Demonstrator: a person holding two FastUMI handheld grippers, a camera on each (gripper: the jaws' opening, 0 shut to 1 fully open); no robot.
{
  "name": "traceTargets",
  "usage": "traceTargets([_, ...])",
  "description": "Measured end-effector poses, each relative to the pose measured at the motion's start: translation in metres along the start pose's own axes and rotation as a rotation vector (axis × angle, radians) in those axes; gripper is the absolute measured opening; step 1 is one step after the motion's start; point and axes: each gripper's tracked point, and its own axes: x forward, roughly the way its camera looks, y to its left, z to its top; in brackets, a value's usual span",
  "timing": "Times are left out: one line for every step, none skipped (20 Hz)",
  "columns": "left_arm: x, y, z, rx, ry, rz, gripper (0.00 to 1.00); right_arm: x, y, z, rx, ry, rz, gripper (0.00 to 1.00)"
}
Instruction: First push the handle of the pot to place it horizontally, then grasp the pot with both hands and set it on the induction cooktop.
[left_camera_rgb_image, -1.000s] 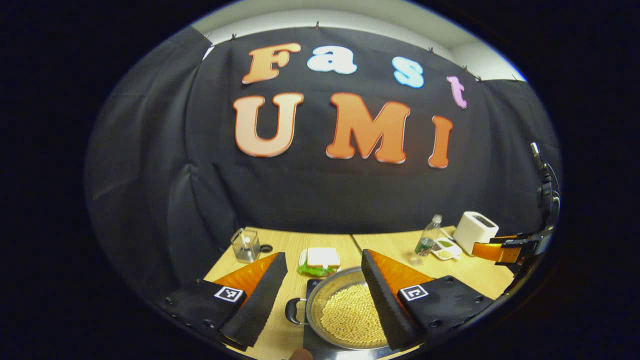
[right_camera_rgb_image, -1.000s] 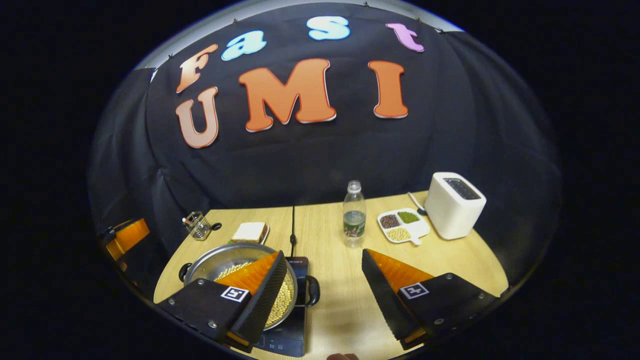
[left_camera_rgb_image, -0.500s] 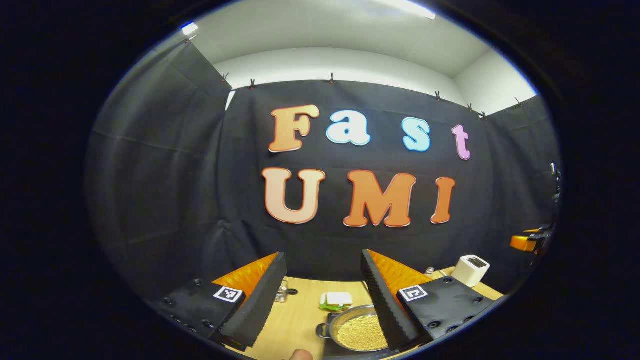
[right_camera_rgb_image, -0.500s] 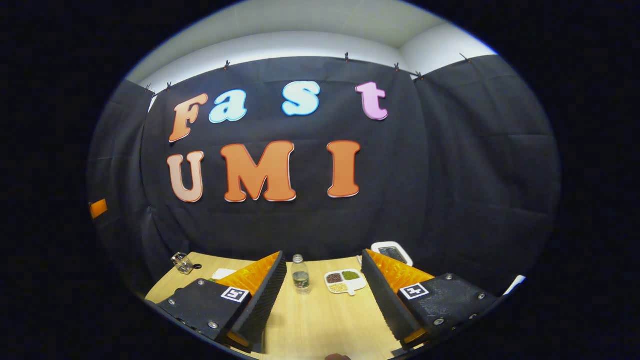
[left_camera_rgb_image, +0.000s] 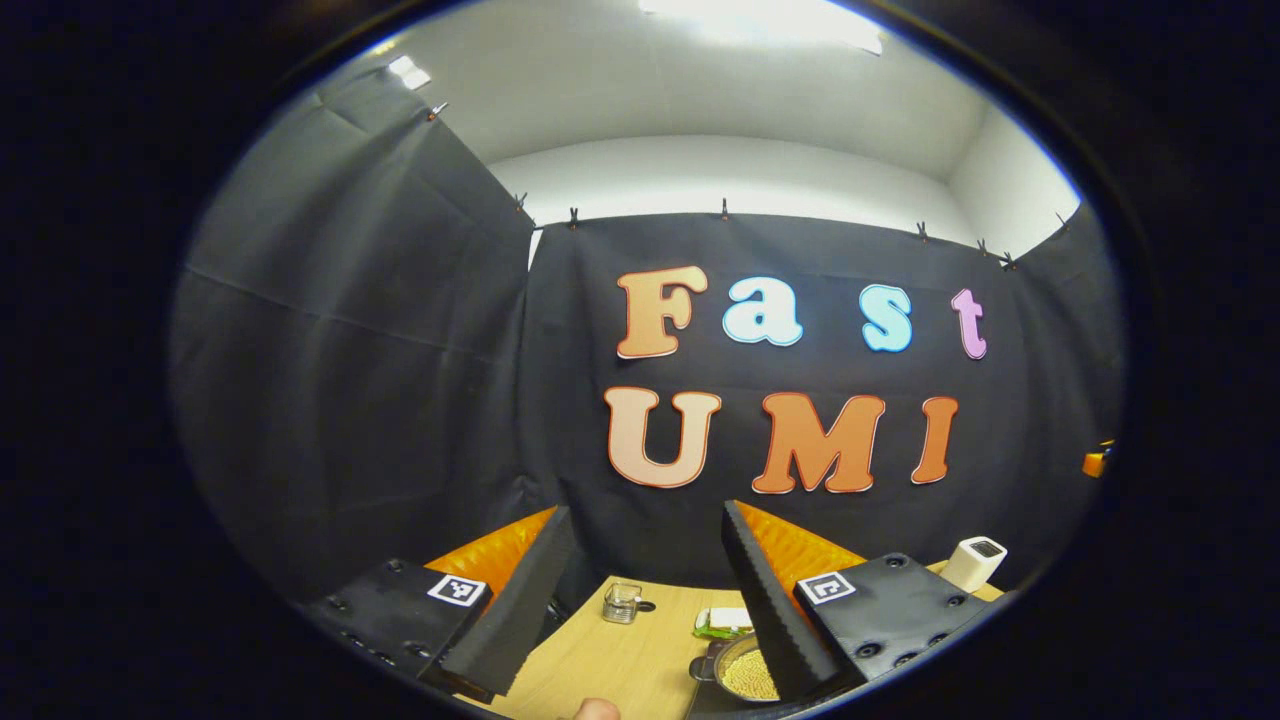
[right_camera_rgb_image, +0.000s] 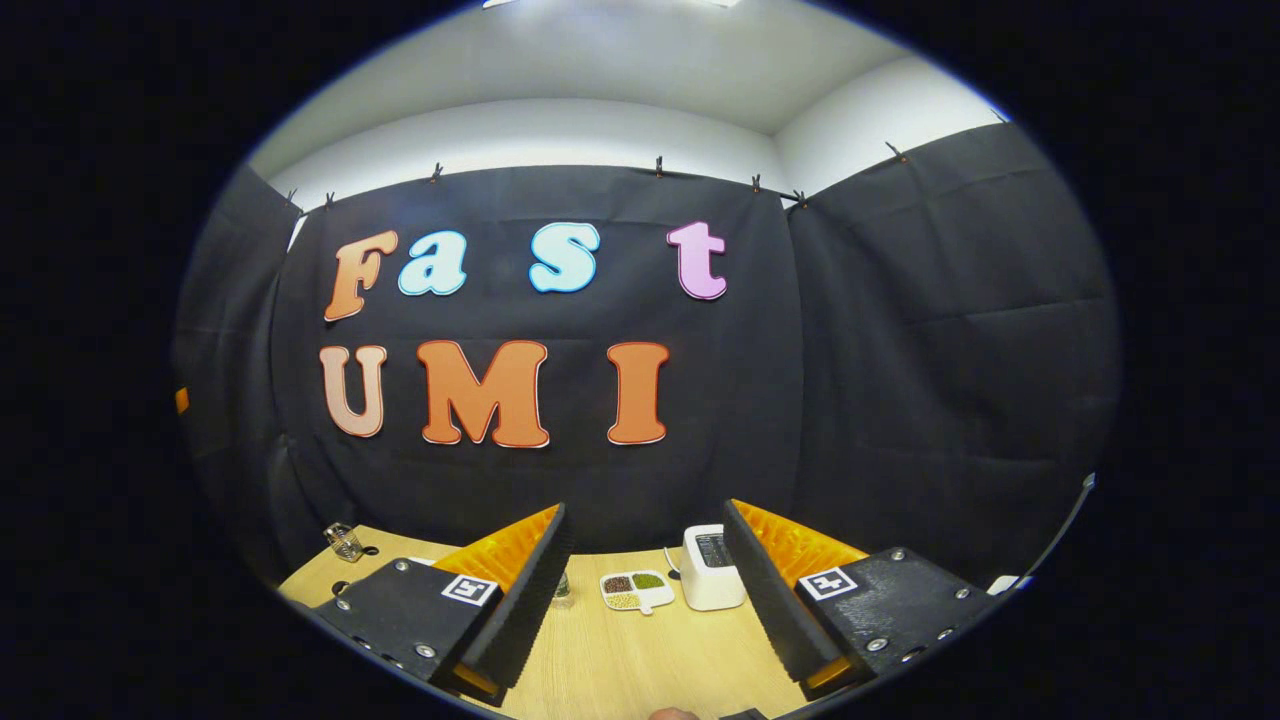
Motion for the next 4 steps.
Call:
traceTargets([0.0011, -0.0030, -0.0042, -0.007, 0.016, -0.010, 0.99, 0.0002, -0.0015, -0.0008, 0.000, 0.002, -0.006, 0.94])
traceTargets([0.0038, -0.0059, -0.0070, -0.014, 0.028, -0.018, 0.99, 0.0008, -0.0011, -0.0030, 0.000, 0.007, -0.004, 0.94])
traceTargets([0.0055, -0.0080, -0.0096, -0.019, 0.033, -0.026, 0.98, -0.0002, -0.0003, -0.0059, 0.001, 0.014, -0.001, 0.94])
traceTargets([0.0073, -0.0108, -0.0107, -0.024, 0.038, -0.033, 0.98, 0.0003, -0.0006, -0.0075, 0.001, 0.016, -0.002, 0.94])
